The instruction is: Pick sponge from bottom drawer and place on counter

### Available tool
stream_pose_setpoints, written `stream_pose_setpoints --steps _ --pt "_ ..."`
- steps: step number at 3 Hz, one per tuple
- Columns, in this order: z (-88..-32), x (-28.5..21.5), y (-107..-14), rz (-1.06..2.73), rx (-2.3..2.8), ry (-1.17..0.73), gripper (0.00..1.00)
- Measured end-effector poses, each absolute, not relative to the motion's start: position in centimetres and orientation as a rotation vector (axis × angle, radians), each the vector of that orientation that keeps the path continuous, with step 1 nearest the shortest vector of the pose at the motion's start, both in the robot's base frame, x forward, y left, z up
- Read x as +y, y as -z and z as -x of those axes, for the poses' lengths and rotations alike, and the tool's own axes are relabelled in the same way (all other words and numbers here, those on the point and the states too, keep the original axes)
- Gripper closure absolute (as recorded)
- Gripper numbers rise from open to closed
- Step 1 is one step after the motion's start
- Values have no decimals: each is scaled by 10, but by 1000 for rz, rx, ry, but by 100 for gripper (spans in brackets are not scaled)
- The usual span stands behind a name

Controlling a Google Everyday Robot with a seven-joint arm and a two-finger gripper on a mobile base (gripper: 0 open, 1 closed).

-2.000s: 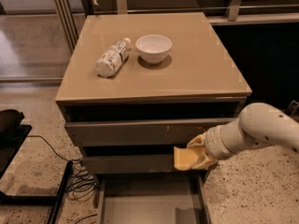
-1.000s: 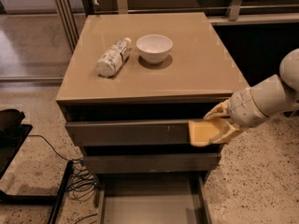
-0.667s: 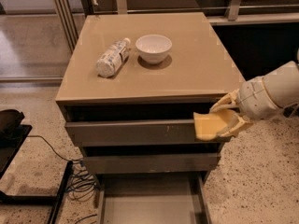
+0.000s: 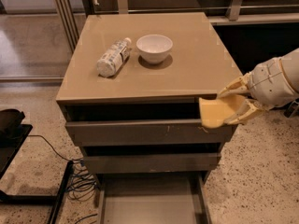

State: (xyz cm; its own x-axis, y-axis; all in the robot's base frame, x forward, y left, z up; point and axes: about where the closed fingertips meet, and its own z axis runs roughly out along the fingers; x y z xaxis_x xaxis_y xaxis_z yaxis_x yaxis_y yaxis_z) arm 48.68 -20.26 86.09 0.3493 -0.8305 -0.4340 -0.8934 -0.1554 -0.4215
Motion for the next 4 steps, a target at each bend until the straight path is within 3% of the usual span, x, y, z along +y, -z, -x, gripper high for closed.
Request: stream_pose_setpoints --steps 2,4 --pt "-520 -203 -888 1996 1475 -43 100" --pt "-607 -200 -929 1790 1507 -83 100"
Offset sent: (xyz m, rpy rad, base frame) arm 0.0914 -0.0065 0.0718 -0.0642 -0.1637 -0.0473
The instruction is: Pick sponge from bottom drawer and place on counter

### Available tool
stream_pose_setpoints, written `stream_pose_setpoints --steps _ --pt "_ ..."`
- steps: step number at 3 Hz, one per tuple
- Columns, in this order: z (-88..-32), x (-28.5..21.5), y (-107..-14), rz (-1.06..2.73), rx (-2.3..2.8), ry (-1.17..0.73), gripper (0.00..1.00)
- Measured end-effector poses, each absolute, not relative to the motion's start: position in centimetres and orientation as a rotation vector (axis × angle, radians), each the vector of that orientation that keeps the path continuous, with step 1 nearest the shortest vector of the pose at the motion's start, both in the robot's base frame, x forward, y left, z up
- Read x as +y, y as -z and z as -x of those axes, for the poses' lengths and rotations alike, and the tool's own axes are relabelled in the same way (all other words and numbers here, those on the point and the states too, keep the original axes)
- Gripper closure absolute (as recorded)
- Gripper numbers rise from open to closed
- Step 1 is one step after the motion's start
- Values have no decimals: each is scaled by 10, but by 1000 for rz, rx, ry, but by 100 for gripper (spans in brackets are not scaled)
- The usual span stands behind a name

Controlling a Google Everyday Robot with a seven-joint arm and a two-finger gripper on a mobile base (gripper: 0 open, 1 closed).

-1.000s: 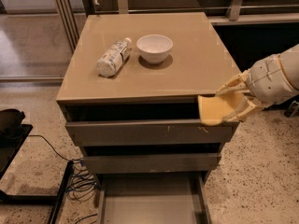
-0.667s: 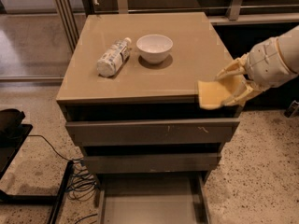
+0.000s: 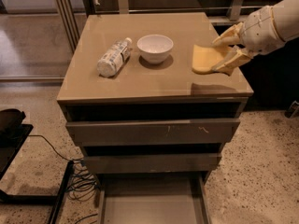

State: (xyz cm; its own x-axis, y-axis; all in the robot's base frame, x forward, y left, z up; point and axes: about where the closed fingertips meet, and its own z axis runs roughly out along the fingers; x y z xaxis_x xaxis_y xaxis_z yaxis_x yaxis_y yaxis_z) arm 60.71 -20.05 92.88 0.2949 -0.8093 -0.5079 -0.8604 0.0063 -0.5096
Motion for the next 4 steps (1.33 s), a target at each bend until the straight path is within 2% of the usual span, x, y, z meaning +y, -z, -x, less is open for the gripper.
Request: stream_pose_setpoints --steps 2,4 --pt "-673 -192 -919 1692 1576 -119 100" --pt "-695 -184 -886 1706 1644 -124 100"
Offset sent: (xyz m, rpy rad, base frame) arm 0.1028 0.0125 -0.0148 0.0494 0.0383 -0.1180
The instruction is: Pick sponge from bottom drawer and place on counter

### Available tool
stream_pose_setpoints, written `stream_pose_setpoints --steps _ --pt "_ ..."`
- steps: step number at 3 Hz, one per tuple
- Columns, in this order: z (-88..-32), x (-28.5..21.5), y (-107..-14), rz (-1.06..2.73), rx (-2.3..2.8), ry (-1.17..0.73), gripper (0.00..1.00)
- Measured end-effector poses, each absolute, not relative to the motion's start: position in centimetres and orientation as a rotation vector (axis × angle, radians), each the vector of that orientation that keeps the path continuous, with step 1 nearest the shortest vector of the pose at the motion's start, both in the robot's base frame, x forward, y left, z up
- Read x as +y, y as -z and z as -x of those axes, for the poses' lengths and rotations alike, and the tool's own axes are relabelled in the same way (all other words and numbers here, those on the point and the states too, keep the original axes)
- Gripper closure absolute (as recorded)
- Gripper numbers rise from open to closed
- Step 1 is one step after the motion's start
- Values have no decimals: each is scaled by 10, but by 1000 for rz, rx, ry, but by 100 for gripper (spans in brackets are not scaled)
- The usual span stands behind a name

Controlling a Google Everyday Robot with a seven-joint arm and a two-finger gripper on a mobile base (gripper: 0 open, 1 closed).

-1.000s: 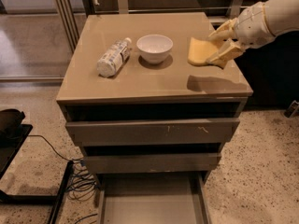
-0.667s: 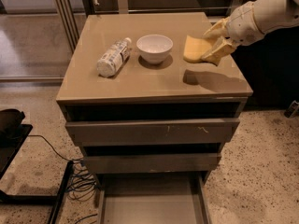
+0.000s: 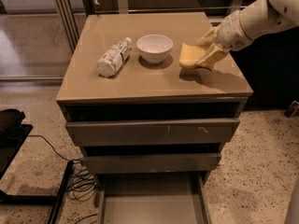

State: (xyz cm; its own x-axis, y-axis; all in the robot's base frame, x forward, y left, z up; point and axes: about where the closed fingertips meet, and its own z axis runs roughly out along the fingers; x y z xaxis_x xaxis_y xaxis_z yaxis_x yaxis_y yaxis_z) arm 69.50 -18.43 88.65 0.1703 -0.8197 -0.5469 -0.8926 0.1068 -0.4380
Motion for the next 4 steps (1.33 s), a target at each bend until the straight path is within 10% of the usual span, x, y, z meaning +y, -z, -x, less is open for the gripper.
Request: stream_pose_setpoints --steps 2,4 --pt "-692 -171 -853 1737 1660 -211 100" --pt "-692 -169 -851 1739 1660 -218 65"
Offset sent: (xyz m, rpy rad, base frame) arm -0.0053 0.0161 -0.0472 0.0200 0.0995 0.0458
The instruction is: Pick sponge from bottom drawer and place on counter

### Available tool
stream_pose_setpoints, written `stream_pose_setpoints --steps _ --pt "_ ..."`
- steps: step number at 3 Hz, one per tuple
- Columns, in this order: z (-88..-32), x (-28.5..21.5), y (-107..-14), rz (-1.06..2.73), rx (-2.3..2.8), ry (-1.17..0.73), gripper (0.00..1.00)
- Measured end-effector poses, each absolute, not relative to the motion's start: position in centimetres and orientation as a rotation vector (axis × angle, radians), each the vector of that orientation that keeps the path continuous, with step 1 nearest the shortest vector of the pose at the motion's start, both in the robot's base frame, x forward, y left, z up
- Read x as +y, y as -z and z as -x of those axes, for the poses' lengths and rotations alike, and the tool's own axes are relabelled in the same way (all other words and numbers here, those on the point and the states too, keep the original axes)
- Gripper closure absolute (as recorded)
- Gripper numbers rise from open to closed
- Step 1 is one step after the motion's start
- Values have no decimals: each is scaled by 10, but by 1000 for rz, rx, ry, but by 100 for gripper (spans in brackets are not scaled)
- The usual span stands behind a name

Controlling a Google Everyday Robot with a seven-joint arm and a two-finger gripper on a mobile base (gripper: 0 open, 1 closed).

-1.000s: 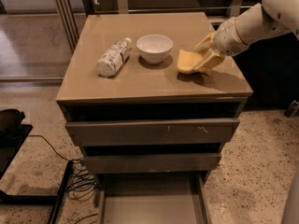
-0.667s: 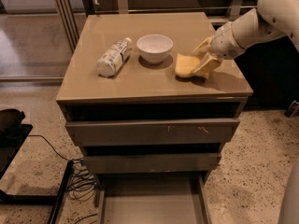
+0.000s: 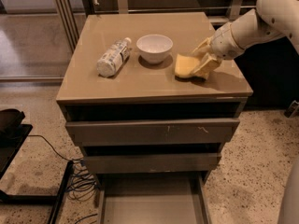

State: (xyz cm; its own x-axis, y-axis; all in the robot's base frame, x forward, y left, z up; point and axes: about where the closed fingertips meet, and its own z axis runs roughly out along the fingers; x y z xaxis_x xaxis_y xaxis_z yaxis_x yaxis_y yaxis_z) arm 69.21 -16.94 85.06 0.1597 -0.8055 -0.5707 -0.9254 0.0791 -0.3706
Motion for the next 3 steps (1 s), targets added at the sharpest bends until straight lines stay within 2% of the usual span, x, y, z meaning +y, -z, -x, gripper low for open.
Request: stream_pose_setpoints --steps 2,3 --pt "-692 -169 -851 1739 1660 -218 19" --pt "-692 -169 -850 1739 1660 -218 0"
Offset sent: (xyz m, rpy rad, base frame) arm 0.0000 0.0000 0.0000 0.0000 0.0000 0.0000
